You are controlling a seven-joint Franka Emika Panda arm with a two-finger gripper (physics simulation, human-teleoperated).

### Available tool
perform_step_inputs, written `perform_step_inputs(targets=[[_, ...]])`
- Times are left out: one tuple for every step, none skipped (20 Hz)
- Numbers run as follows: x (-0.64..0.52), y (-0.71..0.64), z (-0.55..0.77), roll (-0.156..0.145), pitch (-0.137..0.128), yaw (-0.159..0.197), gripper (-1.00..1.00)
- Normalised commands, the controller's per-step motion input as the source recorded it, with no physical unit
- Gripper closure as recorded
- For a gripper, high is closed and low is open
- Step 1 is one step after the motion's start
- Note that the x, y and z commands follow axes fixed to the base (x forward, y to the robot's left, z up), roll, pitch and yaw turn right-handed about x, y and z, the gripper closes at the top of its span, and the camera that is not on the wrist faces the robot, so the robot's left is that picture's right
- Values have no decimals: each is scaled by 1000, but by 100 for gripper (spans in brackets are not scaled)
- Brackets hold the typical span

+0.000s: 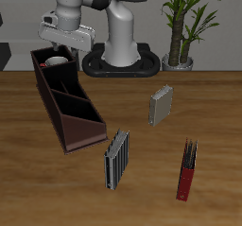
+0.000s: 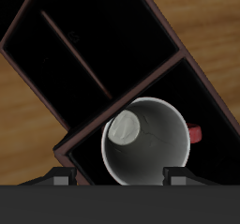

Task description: Place the red mug into the right desk caddy's right compartment

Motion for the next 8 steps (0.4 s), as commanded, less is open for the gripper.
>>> perform_step_inputs(targets=[[-24, 31, 104, 37, -4, -5, -100], [118, -144, 240, -42, 4, -14, -100], [100, -29, 140, -14, 8, 19, -100], [150, -113, 242, 27, 72, -27, -100], [60, -33, 128, 21, 1, 12, -100], [132, -153, 258, -39, -11, 43, -100], [193, -200, 315, -58, -19, 85, -100], [-197, 30, -68, 0, 0, 0, -100]])
